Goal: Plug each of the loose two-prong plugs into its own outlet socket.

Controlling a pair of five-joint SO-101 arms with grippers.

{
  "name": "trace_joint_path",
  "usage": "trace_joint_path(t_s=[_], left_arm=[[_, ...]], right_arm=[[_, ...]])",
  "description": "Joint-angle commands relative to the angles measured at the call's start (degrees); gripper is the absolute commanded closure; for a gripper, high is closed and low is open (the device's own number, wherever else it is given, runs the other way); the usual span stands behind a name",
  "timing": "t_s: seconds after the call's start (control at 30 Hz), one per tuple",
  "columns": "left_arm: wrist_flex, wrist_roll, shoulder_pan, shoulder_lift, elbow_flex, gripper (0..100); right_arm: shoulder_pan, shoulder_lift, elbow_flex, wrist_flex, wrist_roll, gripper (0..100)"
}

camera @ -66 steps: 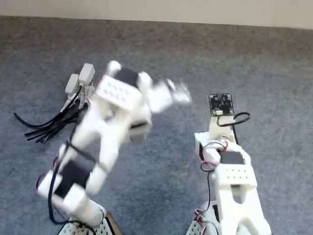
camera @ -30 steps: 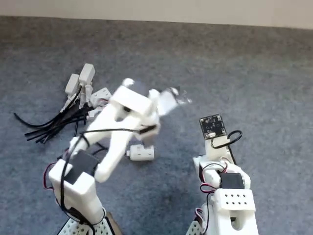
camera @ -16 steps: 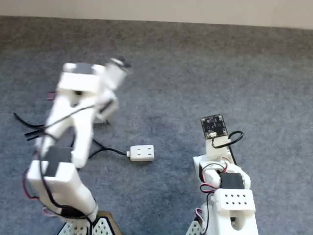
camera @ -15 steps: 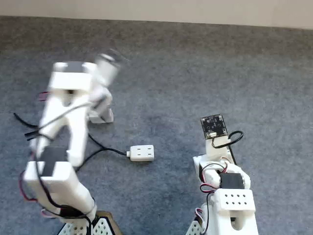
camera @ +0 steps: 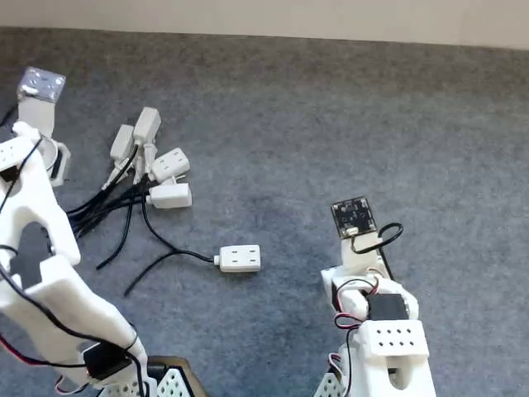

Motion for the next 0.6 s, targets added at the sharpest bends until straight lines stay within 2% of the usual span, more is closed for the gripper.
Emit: trace_joint_path(t_s=[0.0, 0.13, 0.3, 0.4, 0.57], left_arm=[[-0.3, -0.3, 0.7, 2.2, -6.5, 77], [5.7, 0.5, 3.9, 2.8, -13.5, 77], [12.7, 12.2, 6.1, 3.1, -22.8, 77], [16.1, 13.6, 8.4, 3.2, -23.8, 77], [16.2, 14.2, 13.1, 3.2, -23.8, 77]], right_arm=[[-0.6, -1.1, -0.2, -1.7, -0.7, 98.5], [-0.6, -0.8, -0.1, -3.0, -0.7, 98.5], [-0.3, -1.1, -0.1, -2.9, -3.4, 98.5], [-0.6, -1.1, 0.0, -2.5, -4.7, 98.5], [-1.5, -1.1, 0.0, -2.2, -4.4, 98.5]])
